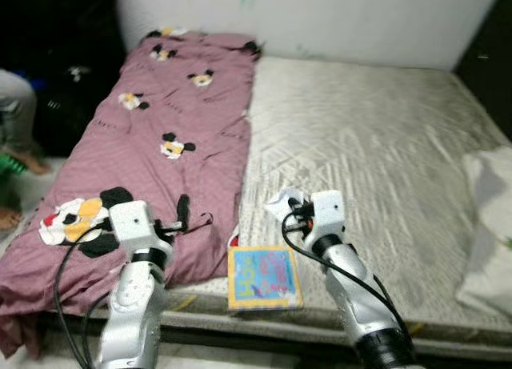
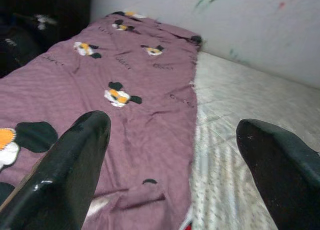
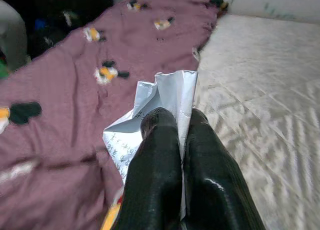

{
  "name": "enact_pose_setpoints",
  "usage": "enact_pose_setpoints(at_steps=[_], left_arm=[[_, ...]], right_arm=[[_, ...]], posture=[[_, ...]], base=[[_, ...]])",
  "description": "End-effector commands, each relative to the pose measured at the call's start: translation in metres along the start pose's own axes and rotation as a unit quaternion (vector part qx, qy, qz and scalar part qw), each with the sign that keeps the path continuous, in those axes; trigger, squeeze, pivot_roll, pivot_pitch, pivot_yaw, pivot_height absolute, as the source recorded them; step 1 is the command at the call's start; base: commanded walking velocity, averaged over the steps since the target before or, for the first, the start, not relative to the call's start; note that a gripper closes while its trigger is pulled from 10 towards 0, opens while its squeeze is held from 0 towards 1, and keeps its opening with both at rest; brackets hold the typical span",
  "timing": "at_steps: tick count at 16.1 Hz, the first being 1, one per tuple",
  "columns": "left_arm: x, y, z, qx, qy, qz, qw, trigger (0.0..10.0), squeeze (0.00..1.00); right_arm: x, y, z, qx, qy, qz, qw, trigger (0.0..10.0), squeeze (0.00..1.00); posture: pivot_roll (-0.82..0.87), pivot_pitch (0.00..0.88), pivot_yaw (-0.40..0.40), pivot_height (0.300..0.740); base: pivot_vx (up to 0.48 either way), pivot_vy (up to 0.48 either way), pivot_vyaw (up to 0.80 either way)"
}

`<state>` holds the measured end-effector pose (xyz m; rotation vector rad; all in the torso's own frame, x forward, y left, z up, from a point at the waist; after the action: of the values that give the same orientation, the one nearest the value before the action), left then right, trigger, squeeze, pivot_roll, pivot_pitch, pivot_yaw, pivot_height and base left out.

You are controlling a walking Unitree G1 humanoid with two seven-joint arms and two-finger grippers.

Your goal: Clean up the room

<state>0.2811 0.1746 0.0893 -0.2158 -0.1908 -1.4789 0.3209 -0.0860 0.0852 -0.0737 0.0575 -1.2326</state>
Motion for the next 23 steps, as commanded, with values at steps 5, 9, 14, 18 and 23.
enact_pose_setpoints(at_steps=[5, 9, 14, 18, 23], left_arm=[[0.0124, 0.0038, 0.0001, 0.001, -0.006, -0.019, 1.0, 10.0, 0.0], [0.0071, 0.0061, -0.0034, -0.009, -0.005, 0.013, 1.0, 10.0, 0.0], [0.0086, 0.0064, -0.0036, -0.008, -0.013, 0.007, 1.0, 10.0, 0.0], [0.0089, 0.0068, -0.0036, -0.008, -0.014, 0.006, 1.0, 10.0, 0.0], [0.0091, 0.0071, -0.0031, -0.006, -0.013, 0.006, 1.0, 10.0, 0.0]], right_arm=[[0.0122, -0.0035, -0.0047, -0.01, -0.004, -0.019, 1.0, 10.0, 0.0], [0.0128, -0.0025, -0.0048, -0.01, -0.004, -0.018, 1.0, 10.0, 0.0], [0.0119, -0.0019, -0.0053, -0.012, -0.004, -0.016, 1.0, 10.0, 0.0], [0.012, -0.0016, -0.0052, -0.011, -0.006, -0.015, 1.0, 10.0, 0.0], [0.0103, -0.0013, -0.0043, -0.008, -0.013, -0.009, 1.0, 10.0, 0.0]], posture=[[0.01, 0.025, -0.037, 0.74], [0.01, 0.023, -0.038, 0.74], [0.01, 0.022, -0.038, 0.74], [0.01, 0.021, -0.04, 0.74], [0.01, 0.021, -0.04, 0.74]], base=[[0.346, 0.0, 0.0], [0.0, 0.0, 0.0], [0.0, 0.335, 0.0], [0.0, 0.48, 0.0], [0.0, 0.48, 0.0]])
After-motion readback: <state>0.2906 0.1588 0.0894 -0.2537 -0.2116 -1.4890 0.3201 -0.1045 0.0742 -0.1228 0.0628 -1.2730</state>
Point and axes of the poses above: a point about 5 cm out from each wrist's last joint towards the gripper, its own y axis pointing out of the wrist towards the gripper, its own z axis along the axis of the wrist's last joint, x = y × z, the point moved 1 cm from there along y, pointing out of the wrist towards the gripper, and after that the axes turned 3 degrees about -y, right-handed, at the moved point
